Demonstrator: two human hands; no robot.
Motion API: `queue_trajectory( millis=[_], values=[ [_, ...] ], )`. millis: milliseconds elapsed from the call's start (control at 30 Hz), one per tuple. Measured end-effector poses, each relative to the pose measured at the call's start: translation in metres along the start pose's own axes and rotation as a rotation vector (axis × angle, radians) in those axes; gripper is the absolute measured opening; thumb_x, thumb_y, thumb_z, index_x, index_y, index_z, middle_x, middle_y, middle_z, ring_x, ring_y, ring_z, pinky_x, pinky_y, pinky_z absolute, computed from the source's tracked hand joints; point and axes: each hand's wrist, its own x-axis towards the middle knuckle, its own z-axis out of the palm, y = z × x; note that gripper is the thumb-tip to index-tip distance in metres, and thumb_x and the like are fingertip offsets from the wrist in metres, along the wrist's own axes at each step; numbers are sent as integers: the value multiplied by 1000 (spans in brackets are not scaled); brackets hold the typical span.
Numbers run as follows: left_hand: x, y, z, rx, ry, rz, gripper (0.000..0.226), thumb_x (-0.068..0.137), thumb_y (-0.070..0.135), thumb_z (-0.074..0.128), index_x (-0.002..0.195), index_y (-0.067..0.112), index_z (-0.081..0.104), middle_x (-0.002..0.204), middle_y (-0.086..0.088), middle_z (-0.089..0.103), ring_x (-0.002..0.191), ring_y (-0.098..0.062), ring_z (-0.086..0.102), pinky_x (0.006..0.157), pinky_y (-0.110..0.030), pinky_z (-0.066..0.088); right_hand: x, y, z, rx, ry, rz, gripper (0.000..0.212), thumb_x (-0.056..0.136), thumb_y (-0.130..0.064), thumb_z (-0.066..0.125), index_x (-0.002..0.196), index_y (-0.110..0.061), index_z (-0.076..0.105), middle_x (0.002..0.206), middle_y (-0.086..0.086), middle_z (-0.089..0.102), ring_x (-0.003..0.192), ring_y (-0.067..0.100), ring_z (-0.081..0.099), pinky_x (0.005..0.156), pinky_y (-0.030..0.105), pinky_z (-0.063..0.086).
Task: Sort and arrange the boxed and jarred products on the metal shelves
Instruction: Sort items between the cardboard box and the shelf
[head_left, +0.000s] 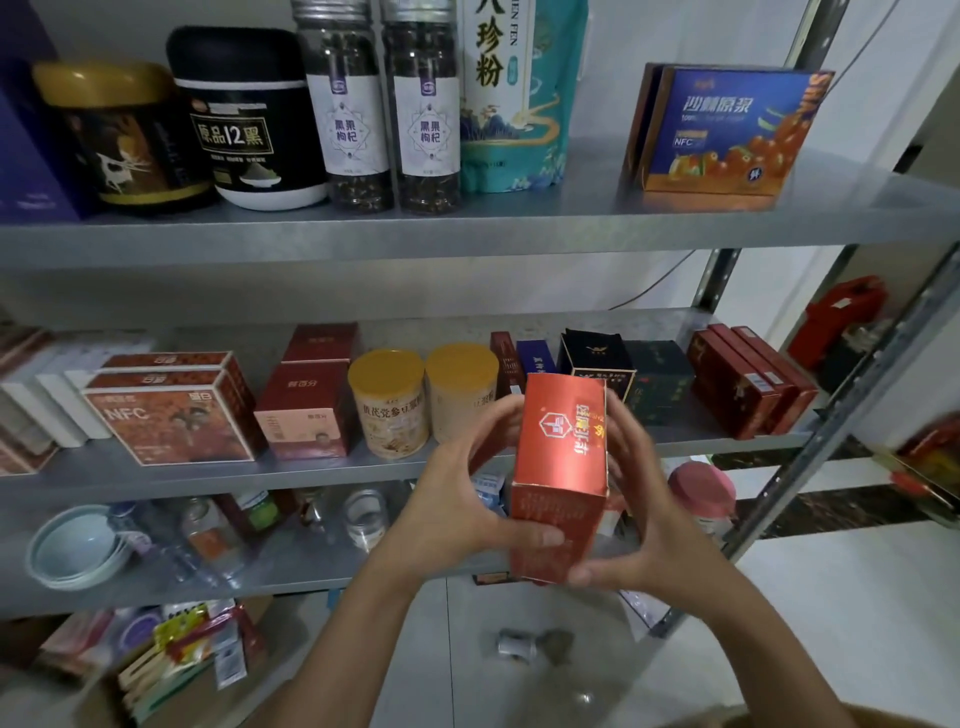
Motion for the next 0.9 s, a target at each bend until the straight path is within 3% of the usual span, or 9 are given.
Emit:
queue_trajectory(
  millis=[67,167,267,367,467,567,767,833,900],
  values=[
    [-1,2,1,-57,-12,-15,100,50,27,91,138,33,43,134,12,57,126,-12,54,105,-42,47,-2,5,13,-25,16,27,119,55,-53,90,145,-54,12,145,-27,33,135,5,40,100,26,48],
    [-4,5,0,-114,-54,-28,103,52,27,93,142,30,42,137,8,56,127,-14,54,104,-42,48,-1,9,23,-138,192,-33,104,54,-52,89,139,-50,28,134,-26,47,126,6,50,99,20,46],
    [-8,7,-7,-162,-77,4,102,65,26,88,149,37,32,145,15,46,133,-10,47,105,-31,46,1,5,23,-278,297,-95,93,56,-53,83,132,-53,29,129,-28,47,120,-1,50,95,13,44],
    [-12,13,-16,-176,-100,29,103,66,37,86,149,44,25,151,20,37,138,-7,39,106,-25,42,1,5,20,-420,334,-132,95,56,-54,84,133,-44,27,128,-23,46,115,-1,51,96,24,45],
    [-16,21,-22,-32,-159,54,107,66,36,87,147,55,19,153,31,25,139,4,31,101,-17,43,-1,9,19,-514,322,-155,98,54,-43,92,133,-28,36,128,-2,54,115,16,55,92,45,53],
    [-14,29,-18,262,-223,119,111,67,42,85,144,63,7,151,41,6,141,12,13,108,-30,35,1,12,20,-596,295,-167,101,52,-38,94,132,-22,34,129,7,56,115,20,56,93,46,52],
    [-10,33,-13,488,-148,202,100,63,49,87,138,55,21,136,35,25,134,2,26,100,-16,30,2,8,17,-464,176,-135,99,58,-55,82,137,-32,27,139,-23,36,125,1,44,98,35,47],
    [-9,33,-13,501,-110,235,94,60,54,85,135,50,28,134,31,32,132,-2,31,101,-18,32,2,5,16,-401,128,-110,98,62,-61,77,140,-37,23,142,-37,26,131,-4,37,99,27,44],
    [-8,33,-15,463,-56,225,90,57,62,80,132,51,31,131,32,35,130,-2,35,101,-21,35,-1,7,12,-347,137,-81,100,64,-64,75,145,-37,21,146,-35,23,136,0,34,100,33,46]
  ],
)
